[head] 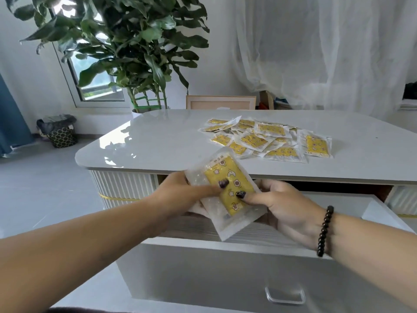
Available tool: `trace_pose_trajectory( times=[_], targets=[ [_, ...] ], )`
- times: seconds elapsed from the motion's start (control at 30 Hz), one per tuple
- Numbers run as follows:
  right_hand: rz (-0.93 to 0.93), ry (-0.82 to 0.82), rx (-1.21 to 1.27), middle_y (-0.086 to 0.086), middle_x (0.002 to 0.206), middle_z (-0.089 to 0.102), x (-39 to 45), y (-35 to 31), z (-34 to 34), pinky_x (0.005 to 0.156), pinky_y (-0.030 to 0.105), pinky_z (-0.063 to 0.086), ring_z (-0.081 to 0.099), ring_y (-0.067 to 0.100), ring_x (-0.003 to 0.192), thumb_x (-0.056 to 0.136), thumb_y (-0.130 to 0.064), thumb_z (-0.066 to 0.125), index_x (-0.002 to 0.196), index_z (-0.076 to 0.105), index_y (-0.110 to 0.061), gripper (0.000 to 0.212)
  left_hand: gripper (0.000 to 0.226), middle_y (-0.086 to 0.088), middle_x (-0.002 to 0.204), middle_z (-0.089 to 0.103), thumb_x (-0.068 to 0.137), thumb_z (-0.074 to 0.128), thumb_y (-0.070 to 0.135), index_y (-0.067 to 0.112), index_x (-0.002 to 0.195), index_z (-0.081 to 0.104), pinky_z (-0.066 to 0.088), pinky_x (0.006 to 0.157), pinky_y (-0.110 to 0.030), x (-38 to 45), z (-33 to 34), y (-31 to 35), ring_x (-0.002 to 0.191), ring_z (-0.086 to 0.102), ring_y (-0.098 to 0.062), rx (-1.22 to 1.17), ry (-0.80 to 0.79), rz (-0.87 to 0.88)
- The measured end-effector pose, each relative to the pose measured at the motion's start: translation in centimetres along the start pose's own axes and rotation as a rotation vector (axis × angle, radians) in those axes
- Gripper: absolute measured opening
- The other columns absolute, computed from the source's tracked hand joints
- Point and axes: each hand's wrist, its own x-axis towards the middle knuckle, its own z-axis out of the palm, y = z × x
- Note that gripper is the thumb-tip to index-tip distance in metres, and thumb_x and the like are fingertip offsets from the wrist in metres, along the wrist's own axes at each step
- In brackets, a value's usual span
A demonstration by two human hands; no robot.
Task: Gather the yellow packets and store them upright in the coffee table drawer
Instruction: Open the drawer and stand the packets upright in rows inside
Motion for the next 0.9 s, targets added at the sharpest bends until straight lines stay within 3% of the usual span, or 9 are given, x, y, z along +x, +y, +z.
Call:
trace_pose_trajectory(
  times=[0.13,0.23,0.33,0.43,0.5,0.57,0.67,0.77,0.9],
  targets=[
    [-0.014,-0.259,-0.386,0.002,0.088,0.072,1.4,-2.8,-1.2,0.062,0.030,0.059,0.070,0.015,0.072,0.078,-0.002,0.069,0.095,0.062,-0.009,0.019,0.039,-0.006,0.090,0.077,0.060,0.078,0.038,0.014,0.091,0.076,0.059,0.074,-0.033,1.2,-2.0,1.1,0.080,0.074,-0.020,-0.011,0.058,0.037],
    [-0.029,-0.264,-0.518,-0.004,0.076,0.072,3.0,-3.9,-1.1,0.053,0.021,0.054,0.069,0.009,0.064,0.079,-0.003,0.070,0.096,0.062,-0.014,0.022,0.037,-0.009,0.090,0.077,0.064,0.079,0.032,0.010,0.094,0.076,0.061,0.073,-0.033,2.1,-2.6,0.8,0.081,0.074,-0.024,0.075,0.021,0.029],
    [-0.062,-0.127,-0.389,0.005,0.087,0.071,5.4,-3.9,-0.8,0.051,0.021,0.052,0.068,0.016,0.070,0.078,0.000,0.072,0.105,0.060,-0.014,0.032,0.028,-0.010,0.089,0.077,0.072,0.080,0.022,0.010,0.097,0.075,0.061,0.071,-0.032,3.4,-3.2,-0.2,0.079,0.074,-0.026,0.101,0.078,0.003],
    [-0.084,0.119,-0.087,0.020,0.109,0.069,8.2,-2.5,-0.6,0.080,0.040,0.054,0.067,0.029,0.092,0.078,-0.003,0.072,0.106,0.064,-0.005,0.029,0.024,-0.014,0.087,0.076,0.071,0.081,0.017,0.008,0.092,0.076,0.059,0.067,-0.029,4.6,-3.7,-1.7,0.072,0.072,-0.025,0.000,0.145,-0.018],
    [-0.053,0.218,0.075,0.017,0.103,0.071,9.2,-1.7,0.2,0.073,0.037,0.053,0.067,0.028,0.082,0.082,-0.006,0.069,0.105,0.067,-0.002,0.024,0.022,-0.014,0.083,0.076,0.071,0.080,0.015,0.007,0.092,0.076,0.060,0.064,-0.027,5.4,-4.0,-2.6,0.067,0.072,-0.023,-0.077,0.203,-0.026],
    [-0.048,0.202,0.209,0.012,0.091,0.072,9.8,-0.9,1.3,0.061,0.031,0.055,0.066,0.023,0.071,0.084,-0.012,0.068,0.103,0.068,-0.005,0.021,0.022,-0.013,0.081,0.076,0.072,0.080,0.013,0.007,0.093,0.075,0.060,0.062,-0.026,6.1,-4.3,-3.5,0.065,0.072,-0.022,-0.139,0.254,-0.036],
    [-0.044,0.045,0.296,0.011,0.088,0.073,9.9,0.2,3.2,0.065,0.035,0.059,0.068,0.022,0.072,0.070,-0.024,0.074,0.099,0.066,-0.004,0.036,0.023,-0.012,0.082,0.077,0.074,0.079,0.014,0.009,0.096,0.074,0.059,0.058,-0.025,6.7,-4.8,-4.8,0.066,0.074,-0.022,-0.218,0.333,-0.074],
    [-0.037,0.038,0.267,0.011,0.094,0.074,11.0,2.3,4.8,0.060,0.034,0.059,0.072,0.022,0.076,0.067,-0.006,0.076,0.103,0.065,-0.006,0.038,0.024,-0.012,0.080,0.076,0.074,0.079,0.012,0.010,0.097,0.074,0.059,0.059,-0.028,7.0,-5.5,-5.9,0.066,0.074,-0.023,-0.241,0.371,-0.093],
    [0.013,0.127,0.152,0.013,0.098,0.073,12.9,3.9,5.1,0.071,0.039,0.059,0.071,0.027,0.084,0.074,0.010,0.070,0.109,0.062,-0.004,0.039,0.022,-0.010,0.084,0.077,0.074,0.080,0.010,0.018,0.094,0.076,0.059,0.074,-0.036,6.8,-6.4,-7.0,0.070,0.074,-0.026,-0.186,0.412,-0.068]
  ],
)
